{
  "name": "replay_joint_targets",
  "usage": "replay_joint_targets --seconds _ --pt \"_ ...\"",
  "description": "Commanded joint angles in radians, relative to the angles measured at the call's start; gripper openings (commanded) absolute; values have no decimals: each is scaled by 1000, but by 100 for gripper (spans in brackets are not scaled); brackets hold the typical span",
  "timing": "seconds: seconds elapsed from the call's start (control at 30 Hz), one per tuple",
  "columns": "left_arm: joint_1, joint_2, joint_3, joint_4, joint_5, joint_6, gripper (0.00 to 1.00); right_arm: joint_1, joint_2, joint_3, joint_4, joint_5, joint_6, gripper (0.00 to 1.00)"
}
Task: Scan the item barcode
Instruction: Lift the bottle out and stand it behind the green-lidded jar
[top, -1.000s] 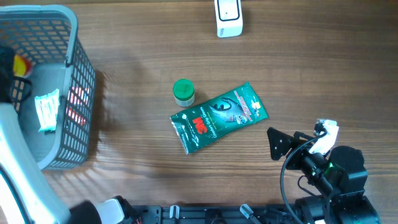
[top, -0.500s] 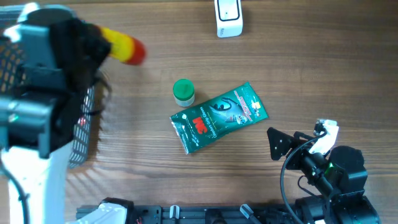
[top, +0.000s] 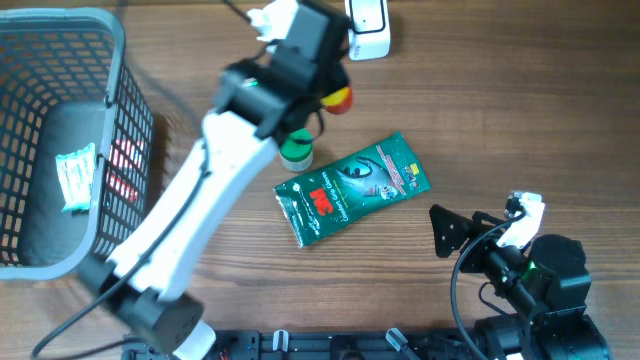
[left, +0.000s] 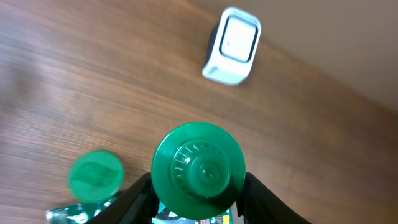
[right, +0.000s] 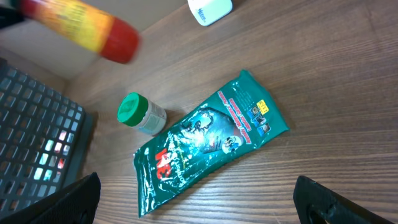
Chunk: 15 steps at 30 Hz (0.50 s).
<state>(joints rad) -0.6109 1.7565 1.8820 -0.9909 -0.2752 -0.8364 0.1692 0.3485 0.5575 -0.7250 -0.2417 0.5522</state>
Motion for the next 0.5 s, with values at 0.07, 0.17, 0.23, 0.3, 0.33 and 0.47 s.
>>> replay_joint_targets --seconds 0.07,0.17,0.23,0.3,0.33,0.47 --pt "-21 136 3 37 -61 -6 43 0 -5 1 5 17 5 100" --pt "-21 188 3 41 -63 -5 42 0 -5 1 5 17 5 100" --pt "-21 216 3 40 -63 -5 43 0 -5 1 5 17 5 100" --pt "-21 243 3 35 -63 -5 43 0 -5 1 5 17 4 100" --pt "-21 257 3 32 -63 -6 43 0 -5 1 5 17 5 100" --pt "-27 286 3 13 -60 -7 43 0 -5 1 5 17 5 100"
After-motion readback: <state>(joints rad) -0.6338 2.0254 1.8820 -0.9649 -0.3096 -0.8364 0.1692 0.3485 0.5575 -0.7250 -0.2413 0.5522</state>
